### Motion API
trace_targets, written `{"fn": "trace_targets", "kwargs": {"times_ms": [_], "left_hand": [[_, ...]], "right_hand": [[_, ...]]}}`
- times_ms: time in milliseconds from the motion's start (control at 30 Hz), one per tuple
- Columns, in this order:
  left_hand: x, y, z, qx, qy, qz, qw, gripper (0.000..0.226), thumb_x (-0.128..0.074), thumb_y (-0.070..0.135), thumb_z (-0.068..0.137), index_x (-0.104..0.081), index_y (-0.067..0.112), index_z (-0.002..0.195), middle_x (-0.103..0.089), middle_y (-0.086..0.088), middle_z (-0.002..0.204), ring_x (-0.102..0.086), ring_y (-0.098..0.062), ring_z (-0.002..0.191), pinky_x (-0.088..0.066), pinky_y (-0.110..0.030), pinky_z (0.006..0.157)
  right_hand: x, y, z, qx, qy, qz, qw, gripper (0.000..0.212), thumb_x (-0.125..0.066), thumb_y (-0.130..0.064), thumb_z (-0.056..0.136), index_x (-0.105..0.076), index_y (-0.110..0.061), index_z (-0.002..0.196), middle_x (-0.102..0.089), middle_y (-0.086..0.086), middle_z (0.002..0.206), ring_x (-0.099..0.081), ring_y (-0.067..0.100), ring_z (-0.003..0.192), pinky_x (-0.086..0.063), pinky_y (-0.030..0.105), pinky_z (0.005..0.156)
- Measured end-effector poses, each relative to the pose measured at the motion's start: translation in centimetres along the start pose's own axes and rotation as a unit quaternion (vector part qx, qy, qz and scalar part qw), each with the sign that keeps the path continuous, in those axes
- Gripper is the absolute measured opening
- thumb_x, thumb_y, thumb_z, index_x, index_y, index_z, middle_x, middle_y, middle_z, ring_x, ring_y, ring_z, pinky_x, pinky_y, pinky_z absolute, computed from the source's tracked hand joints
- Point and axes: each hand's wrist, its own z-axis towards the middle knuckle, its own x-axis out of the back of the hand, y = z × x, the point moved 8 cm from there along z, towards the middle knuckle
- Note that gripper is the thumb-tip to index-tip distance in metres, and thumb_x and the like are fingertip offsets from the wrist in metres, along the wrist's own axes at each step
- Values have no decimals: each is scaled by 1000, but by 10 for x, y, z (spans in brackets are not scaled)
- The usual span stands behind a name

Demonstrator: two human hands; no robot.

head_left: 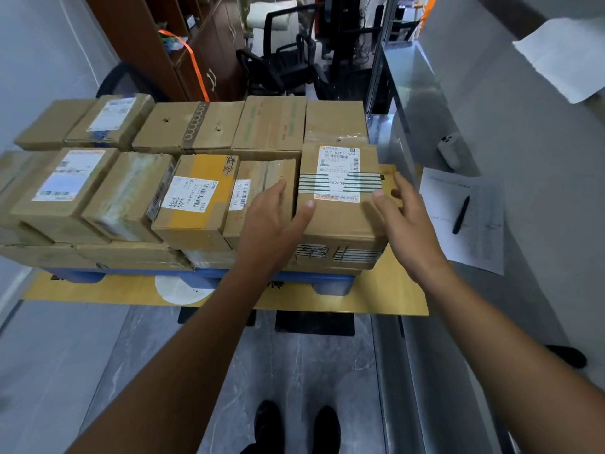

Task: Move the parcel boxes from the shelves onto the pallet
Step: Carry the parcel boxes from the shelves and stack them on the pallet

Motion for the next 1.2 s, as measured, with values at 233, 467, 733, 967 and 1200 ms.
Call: {"fn": "trace_targets", "kwargs": {"times_ms": [233,467,733,967,1200], "left_hand": [[48,-9,10,-15,29,-3,999,72,-54,60,97,-44,16,155,-51,-7,152,-47,-22,139,-44,-52,113],[164,-70,21,-23,65,15,997,77,-50,70,92,-48,22,153,-49,-1,155,-44,-15,142,-36,-35,114],[330,-169,40,16,87,51,995,81,-46,77,86,-50,28,150,-52,7,152,-46,-9,137,-32,-27,107],[402,-233,105,39,82,65,994,74,-49,68,89,-50,26,150,-52,4,152,-45,-7,132,-33,-31,104],[432,-293,207,47,40,127,990,76,-47,66,93,-46,20,154,-48,-6,158,-46,-24,143,-39,-48,116]], "right_hand": [[-34,-73,-2,132,2,-123,984,67,-55,-58,100,-39,-32,160,-41,-14,155,-38,6,144,-30,28,113],[-170,-142,-14,190,-75,-181,962,67,-55,-55,103,-38,-28,161,-36,-5,165,-30,15,154,-27,31,120],[-337,-211,-11,214,-140,-185,949,70,-51,-62,102,-34,-31,162,-35,-3,165,-31,19,153,-30,41,123],[-421,-229,43,189,-167,-223,942,70,-51,-59,103,-35,-27,163,-32,0,167,-26,21,156,-27,42,125],[-475,-223,148,162,-142,-269,939,69,-47,-58,105,-35,-24,163,-33,5,169,-27,24,156,-22,40,123]]}}
